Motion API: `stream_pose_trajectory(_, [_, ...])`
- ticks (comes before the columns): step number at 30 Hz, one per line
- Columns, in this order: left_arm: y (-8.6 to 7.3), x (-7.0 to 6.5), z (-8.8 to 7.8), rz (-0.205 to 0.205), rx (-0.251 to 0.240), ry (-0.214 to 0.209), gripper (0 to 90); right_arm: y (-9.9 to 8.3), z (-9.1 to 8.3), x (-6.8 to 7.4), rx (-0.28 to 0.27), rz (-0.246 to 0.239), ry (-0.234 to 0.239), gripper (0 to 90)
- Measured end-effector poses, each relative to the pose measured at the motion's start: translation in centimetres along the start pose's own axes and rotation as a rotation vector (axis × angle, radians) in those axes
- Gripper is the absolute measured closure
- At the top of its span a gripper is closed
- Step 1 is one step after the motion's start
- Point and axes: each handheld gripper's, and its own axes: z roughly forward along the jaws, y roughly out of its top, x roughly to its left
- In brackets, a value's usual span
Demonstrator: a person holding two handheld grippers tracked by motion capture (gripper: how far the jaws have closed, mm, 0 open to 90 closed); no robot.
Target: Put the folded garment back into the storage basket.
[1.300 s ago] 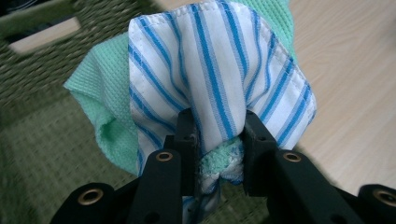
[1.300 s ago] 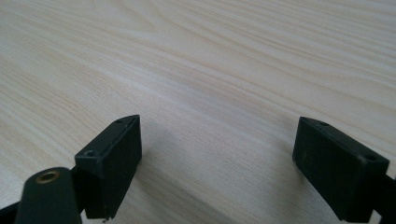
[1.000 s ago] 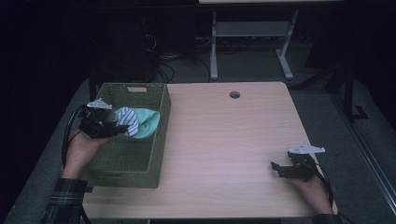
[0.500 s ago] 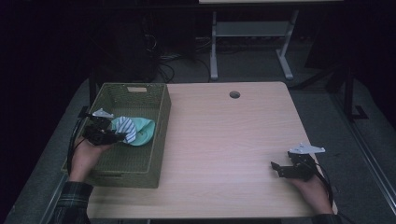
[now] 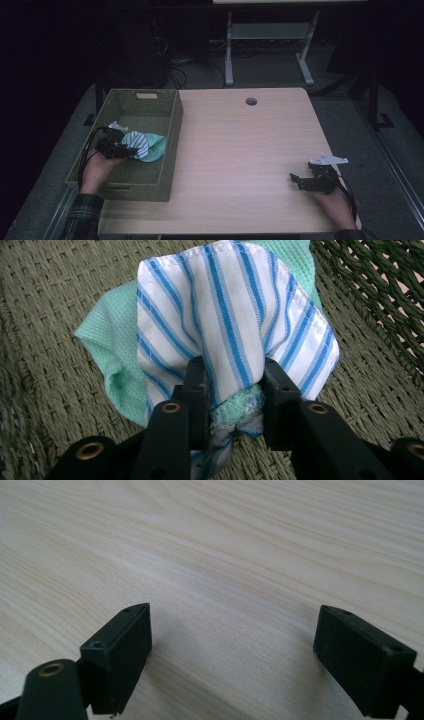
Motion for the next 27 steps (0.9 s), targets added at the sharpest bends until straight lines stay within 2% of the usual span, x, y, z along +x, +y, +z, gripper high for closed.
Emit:
stream_pose_trajectory(6, [-0.1, 0.1, 0.1, -0.005, 0.007, -0.001, 62.8, 0.0, 0.0, 0.0, 0.000, -0.001, 0.000, 15.1])
stream_pose_trajectory(13, [-0.1, 0.3, 0.0, -0.030, -0.023, 0.006, 37.0, 0.0, 0.0, 0.0, -0.001, 0.001, -0.004, 15.1])
stream_pose_trajectory(14, [-0.1, 0.4, 0.0, -0.035, -0.031, -0.002, 37.0, 0.0, 0.0, 0.0, 0.000, 0.001, -0.004, 15.1])
stream_pose_trajectory(16, [0.0, 0.4, -0.2, -0.042, -0.051, -0.009, 26.3, 0.0, 0.0, 0.0, -0.001, 0.002, -0.004, 15.1])
stream_pose_trajectory(17, [0.0, 0.4, -0.2, -0.042, -0.051, -0.009, 23.8, 0.0, 0.0, 0.0, -0.001, 0.002, -0.004, 15.1])
stream_pose_trajectory(23, [0.2, 0.1, -0.8, -0.043, -0.085, -0.019, 15.5, 0.0, 0.0, 0.0, 0.000, 0.003, -0.003, 15.0])
stream_pose_trajectory(24, [0.5, -0.1, -1.1, -0.054, -0.100, -0.025, 14.3, 0.0, 0.0, 0.0, 0.000, 0.002, -0.004, 14.9])
stream_pose_trajectory(27, [0.8, -0.5, -1.6, -0.049, -0.112, -0.035, 13.7, 0.0, 0.0, 0.0, -0.001, 0.001, -0.004, 14.8])
